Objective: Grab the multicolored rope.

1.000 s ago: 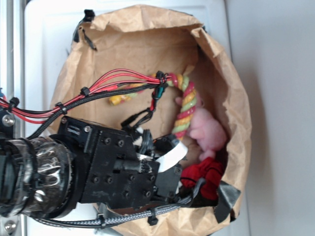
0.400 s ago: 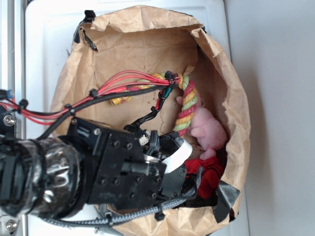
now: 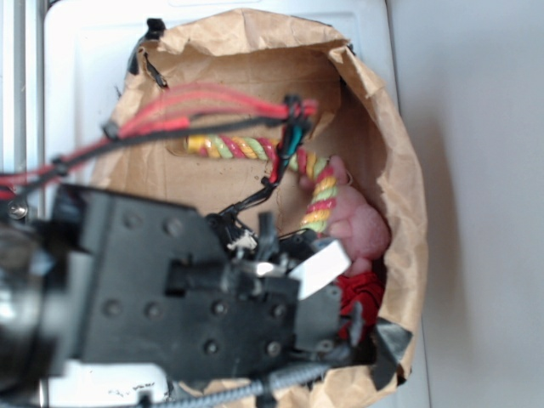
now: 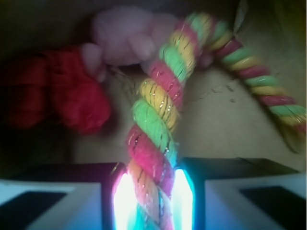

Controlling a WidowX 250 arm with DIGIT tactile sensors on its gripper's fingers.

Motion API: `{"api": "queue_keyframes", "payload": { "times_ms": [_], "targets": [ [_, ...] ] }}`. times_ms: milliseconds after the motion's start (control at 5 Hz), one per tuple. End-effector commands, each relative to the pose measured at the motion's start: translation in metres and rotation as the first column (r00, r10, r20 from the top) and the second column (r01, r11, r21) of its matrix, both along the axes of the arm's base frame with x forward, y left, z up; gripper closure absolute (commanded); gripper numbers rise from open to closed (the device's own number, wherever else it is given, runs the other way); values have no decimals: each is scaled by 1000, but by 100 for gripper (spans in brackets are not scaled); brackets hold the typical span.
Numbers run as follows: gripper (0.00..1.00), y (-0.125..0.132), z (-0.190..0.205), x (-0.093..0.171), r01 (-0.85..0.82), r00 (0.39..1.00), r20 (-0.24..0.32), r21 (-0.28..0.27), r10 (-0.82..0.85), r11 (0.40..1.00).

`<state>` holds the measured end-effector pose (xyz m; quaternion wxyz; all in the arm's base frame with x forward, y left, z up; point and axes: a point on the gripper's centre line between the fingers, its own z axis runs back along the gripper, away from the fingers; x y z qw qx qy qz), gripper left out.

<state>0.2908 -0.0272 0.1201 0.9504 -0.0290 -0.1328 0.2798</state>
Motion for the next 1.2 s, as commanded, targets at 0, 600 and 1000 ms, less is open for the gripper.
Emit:
{"api": "queue_keyframes", "payload": {
  "times_ms": [0,600,1000],
  "targets": [
    [100,31,55,6,-27,998,55,-16,28,1000],
    [100,62,96,-13,14,998,55,-10,-13,1000],
    [100,59,108,-24,47,997,65,-24,-45,999]
  ]
}}
